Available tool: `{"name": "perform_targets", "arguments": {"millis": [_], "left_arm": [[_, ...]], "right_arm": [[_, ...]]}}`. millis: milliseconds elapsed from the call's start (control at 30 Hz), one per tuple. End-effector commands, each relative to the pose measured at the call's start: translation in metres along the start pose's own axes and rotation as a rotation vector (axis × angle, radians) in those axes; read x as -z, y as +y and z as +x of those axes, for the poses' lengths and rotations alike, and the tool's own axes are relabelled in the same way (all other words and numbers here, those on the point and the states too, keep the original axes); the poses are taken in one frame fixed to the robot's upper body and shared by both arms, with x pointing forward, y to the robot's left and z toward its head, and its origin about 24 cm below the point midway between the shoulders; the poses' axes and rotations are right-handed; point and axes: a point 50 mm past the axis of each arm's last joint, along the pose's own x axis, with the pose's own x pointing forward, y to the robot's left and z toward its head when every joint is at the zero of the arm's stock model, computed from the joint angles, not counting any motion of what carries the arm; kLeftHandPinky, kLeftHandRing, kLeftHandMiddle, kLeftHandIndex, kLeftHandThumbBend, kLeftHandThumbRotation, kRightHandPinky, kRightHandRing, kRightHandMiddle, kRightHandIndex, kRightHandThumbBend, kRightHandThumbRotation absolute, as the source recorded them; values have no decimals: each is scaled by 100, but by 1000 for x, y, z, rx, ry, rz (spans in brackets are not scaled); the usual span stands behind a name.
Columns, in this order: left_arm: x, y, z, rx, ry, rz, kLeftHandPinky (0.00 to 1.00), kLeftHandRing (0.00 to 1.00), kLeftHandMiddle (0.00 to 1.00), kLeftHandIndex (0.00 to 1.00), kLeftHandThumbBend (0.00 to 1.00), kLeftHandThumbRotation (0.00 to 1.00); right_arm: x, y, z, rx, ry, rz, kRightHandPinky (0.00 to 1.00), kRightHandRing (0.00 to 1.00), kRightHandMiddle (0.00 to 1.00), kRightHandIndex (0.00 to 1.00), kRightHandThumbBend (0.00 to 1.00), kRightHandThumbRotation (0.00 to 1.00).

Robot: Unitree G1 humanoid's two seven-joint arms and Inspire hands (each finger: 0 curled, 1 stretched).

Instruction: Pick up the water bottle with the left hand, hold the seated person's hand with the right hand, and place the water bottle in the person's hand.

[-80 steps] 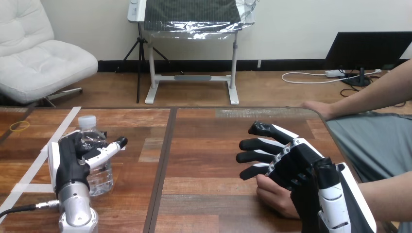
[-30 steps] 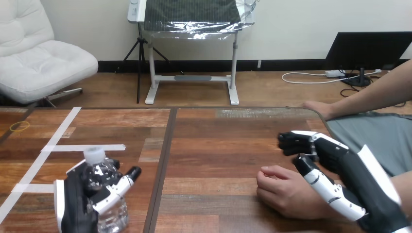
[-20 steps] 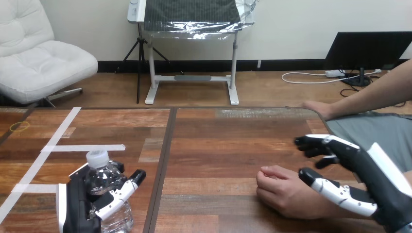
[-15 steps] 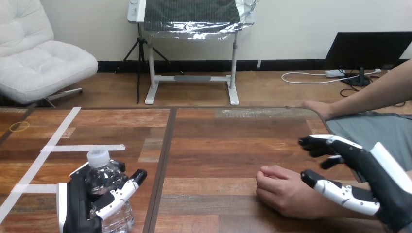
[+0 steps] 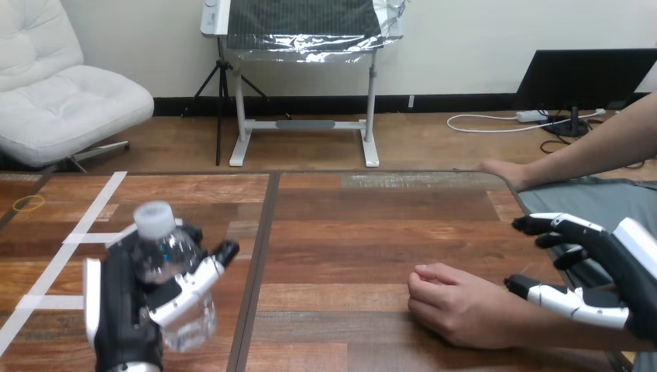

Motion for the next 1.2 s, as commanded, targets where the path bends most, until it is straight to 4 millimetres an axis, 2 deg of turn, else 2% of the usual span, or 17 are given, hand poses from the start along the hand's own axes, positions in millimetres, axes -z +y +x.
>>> {"name": "perform_targets", "arguments": {"millis": [0,233,400,667,833,1167], "left_arm": [[-55,-11,21,25,-292,-87,23,29,35,39,58,0],[-61,-11,19,9,-294,-112,23,29,35,38,59,0],[-64,-10,19,9,-305,-117,23,29,35,38,58,0],[-68,-10,19,2,-312,-132,23,29,34,38,58,0],[-69,-10,19,-1,-316,-136,22,28,34,38,58,0],[-70,-10,20,1,-318,-152,22,28,34,38,57,0]], "right_arm": [[-7,-41,17,80,-14,-88,67,82,84,82,76,49],[-4,-48,17,18,30,-130,71,86,86,84,83,46],[-2,-51,17,-18,50,-135,73,88,88,86,89,37],[-2,-53,17,-85,89,-188,73,90,90,87,98,32],[-1,-52,18,-115,100,-202,74,90,91,88,100,29],[-2,-47,22,-168,89,-266,86,90,89,88,100,24]]}}
